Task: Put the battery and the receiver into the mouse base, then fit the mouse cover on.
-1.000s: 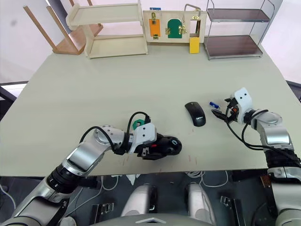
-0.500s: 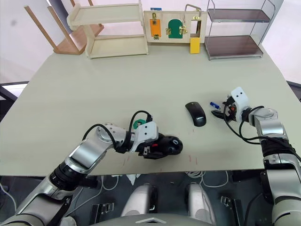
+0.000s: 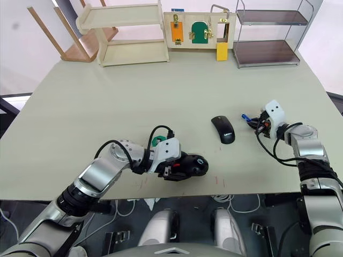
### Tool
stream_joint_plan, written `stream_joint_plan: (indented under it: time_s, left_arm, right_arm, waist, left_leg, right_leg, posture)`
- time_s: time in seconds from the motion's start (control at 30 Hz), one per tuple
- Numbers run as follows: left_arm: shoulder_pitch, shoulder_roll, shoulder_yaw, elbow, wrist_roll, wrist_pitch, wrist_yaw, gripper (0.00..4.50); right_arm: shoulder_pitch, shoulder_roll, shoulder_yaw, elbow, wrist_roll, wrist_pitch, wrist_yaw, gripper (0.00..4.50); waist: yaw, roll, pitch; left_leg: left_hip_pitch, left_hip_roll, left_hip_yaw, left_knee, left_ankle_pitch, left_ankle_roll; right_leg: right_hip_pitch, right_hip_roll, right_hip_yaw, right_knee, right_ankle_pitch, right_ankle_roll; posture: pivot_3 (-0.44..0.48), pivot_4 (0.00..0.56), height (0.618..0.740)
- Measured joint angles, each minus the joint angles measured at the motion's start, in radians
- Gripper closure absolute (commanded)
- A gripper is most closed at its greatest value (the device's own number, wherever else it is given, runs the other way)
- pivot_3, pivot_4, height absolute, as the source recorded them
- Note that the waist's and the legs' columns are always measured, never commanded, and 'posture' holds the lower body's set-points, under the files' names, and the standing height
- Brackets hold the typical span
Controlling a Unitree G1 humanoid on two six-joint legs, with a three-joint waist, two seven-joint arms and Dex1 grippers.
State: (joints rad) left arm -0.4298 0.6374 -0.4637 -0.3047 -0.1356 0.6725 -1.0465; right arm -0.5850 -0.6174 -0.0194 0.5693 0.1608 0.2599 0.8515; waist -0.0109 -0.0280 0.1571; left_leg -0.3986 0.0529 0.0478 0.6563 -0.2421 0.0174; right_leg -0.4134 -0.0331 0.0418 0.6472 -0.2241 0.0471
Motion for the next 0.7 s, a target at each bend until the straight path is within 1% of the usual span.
stream_joint_plan:
  time_s: [0.13, 0.17, 0.2, 0.27, 0.3, 0.37, 0.47, 0.5, 0.7]
  left_arm:
    - [-0.005, -0.002, -0.001, -0.002, -0.005, 0.016, 0.0, 1.55]
    - [-0.005, -0.002, -0.001, -0.002, -0.005, 0.017, 0.0, 1.55]
    - [-0.007, -0.002, -0.003, -0.002, -0.005, 0.017, 0.002, 1.55]
    - [-0.005, -0.001, -0.003, -0.002, -0.005, 0.017, 0.002, 1.55]
    - [-0.005, 0.0, -0.006, -0.005, -0.005, 0.016, 0.004, 1.55]
    - [-0.006, 0.005, -0.005, -0.006, -0.004, 0.017, 0.004, 1.55]
    - [-0.005, 0.003, -0.006, -0.006, -0.004, 0.017, 0.009, 1.55]
    - [-0.003, 0.002, -0.007, -0.006, -0.004, 0.015, 0.014, 1.55]
    - [0.001, -0.001, -0.009, -0.008, -0.004, 0.01, 0.029, 1.55]
  right_arm:
    - [0.113, -0.059, -0.041, -0.283, 0.037, 0.176, -0.025, 4.43]
    - [0.117, -0.064, -0.043, -0.296, 0.041, 0.186, -0.028, 4.43]
    - [0.149, -0.091, -0.072, -0.396, 0.071, 0.281, -0.033, 4.43]
    - [0.164, -0.107, -0.081, -0.446, 0.092, 0.326, -0.03, 4.43]
    - [0.219, -0.142, -0.109, -0.579, 0.154, 0.454, -0.021, 4.43]
    - [0.25, -0.163, -0.132, -0.705, 0.217, 0.564, -0.017, 4.43]
    - [0.262, -0.17, -0.155, -0.821, 0.29, 0.678, -0.025, 4.43]
    - [0.28, -0.183, -0.16, -0.91, 0.351, 0.763, -0.026, 4.43]
    - [0.314, -0.19, -0.168, -1.157, 0.576, 1.031, -0.039, 4.43]
  waist:
    - [0.002, 0.001, 0.0]
    - [0.002, 0.001, 0.0]
    - [0.002, 0.001, 0.0]
    - [0.002, 0.001, 0.0]
    - [0.005, 0.002, 0.0]
    - [0.002, 0.002, 0.0]
    - [-0.001, 0.002, 0.0]
    - [0.0, 0.002, 0.0]
    - [0.001, 0.002, 0.0]
  left_leg:
    - [-0.001, 0.0, 0.0, 0.0, 0.0, 0.0]
    - [-0.001, 0.0, 0.0, 0.0, 0.0, 0.0]
    - [0.0, 0.0, 0.0, 0.0, 0.0, 0.0]
    - [0.0, 0.0, -0.001, 0.0, 0.0, 0.0]
    - [0.0, 0.0, -0.001, 0.0, 0.0, 0.0]
    - [0.0, 0.0, -0.001, 0.0, 0.0, 0.0]
    - [0.0, 0.0, -0.001, 0.001, 0.0, 0.0]
    - [0.0, 0.001, -0.002, 0.001, 0.0, 0.0]
    - [-0.001, 0.0, -0.002, 0.001, 0.0, 0.0]
  right_leg:
    - [0.0, 0.0, 0.0, 0.0, 0.0, 0.0]
    - [0.0, 0.0, 0.0, 0.0, 0.0, 0.0]
    - [0.0, 0.0, 0.0, 0.0, 0.0, 0.0]
    - [0.0, 0.0, 0.0, 0.0, 0.0, 0.0]
    - [0.0, 0.0, -0.001, 0.0, -0.001, -0.002]
    - [0.0, 0.0, -0.001, 0.0, -0.002, -0.002]
    - [0.0, 0.0, 0.0, 0.0, -0.003, -0.001]
    - [0.0, 0.0, -0.001, 0.0, -0.004, -0.001]
    - [0.0, 0.0, -0.001, 0.0, -0.004, -0.001]
  posture:
    - [0.0, 0.15, 0.74]
    - [0.0, 0.15, 0.74]
    - [0.0, 0.15, 0.74]
    - [0.0, 0.15, 0.74]
    - [0.0, 0.15, 0.74]
    - [0.0, 0.15, 0.74]
    - [0.0, 0.15, 0.74]
    - [0.0, 0.15, 0.74]
    - [0.0, 0.15, 0.74]
